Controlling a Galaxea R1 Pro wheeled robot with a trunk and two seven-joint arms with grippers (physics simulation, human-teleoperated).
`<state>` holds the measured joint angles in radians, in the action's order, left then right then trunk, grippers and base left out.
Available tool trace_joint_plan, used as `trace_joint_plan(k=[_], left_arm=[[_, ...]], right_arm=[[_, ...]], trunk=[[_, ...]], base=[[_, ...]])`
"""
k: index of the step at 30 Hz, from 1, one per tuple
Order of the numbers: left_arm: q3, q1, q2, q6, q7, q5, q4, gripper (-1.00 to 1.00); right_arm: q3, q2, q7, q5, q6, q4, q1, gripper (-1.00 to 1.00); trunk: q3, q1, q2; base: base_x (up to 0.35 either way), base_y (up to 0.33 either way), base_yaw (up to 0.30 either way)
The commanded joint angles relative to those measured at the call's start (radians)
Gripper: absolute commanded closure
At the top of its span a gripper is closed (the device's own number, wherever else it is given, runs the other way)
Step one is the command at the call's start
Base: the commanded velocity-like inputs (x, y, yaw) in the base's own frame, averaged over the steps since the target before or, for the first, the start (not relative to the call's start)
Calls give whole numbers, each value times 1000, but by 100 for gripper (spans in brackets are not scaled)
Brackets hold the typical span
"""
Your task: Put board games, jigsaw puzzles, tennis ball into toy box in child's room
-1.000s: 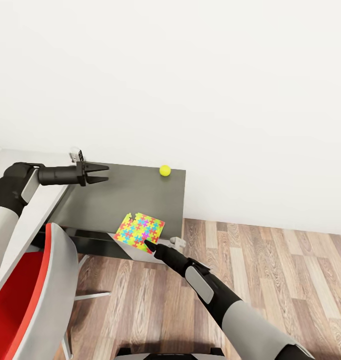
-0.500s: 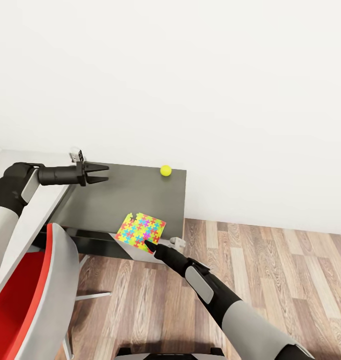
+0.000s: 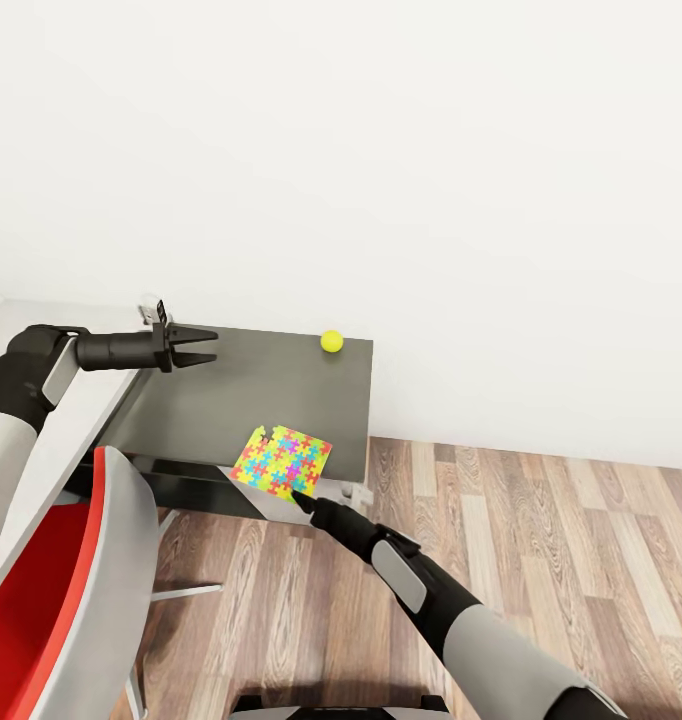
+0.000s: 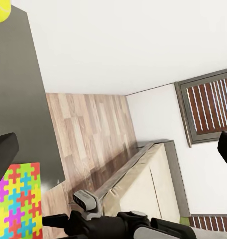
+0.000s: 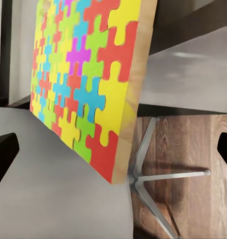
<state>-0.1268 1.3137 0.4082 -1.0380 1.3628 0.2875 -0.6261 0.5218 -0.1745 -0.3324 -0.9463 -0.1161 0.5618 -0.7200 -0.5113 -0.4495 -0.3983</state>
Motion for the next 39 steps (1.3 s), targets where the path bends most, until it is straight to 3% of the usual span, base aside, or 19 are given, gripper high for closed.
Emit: trace_joint_plan(k=[1, 39], left_arm=[[-4, 1, 1, -9, 4, 2, 0, -100], [-5, 1, 3, -9, 4, 1, 0, -100]], right_arm=[[0, 0, -2, -9, -4, -3, -1, -100], [-3, 0, -2, -8, -2, -5, -1, -100]], trunk=[[-1, -1, -2], [-1, -1, -2]], base=[[0, 0, 0], [34, 5, 0]])
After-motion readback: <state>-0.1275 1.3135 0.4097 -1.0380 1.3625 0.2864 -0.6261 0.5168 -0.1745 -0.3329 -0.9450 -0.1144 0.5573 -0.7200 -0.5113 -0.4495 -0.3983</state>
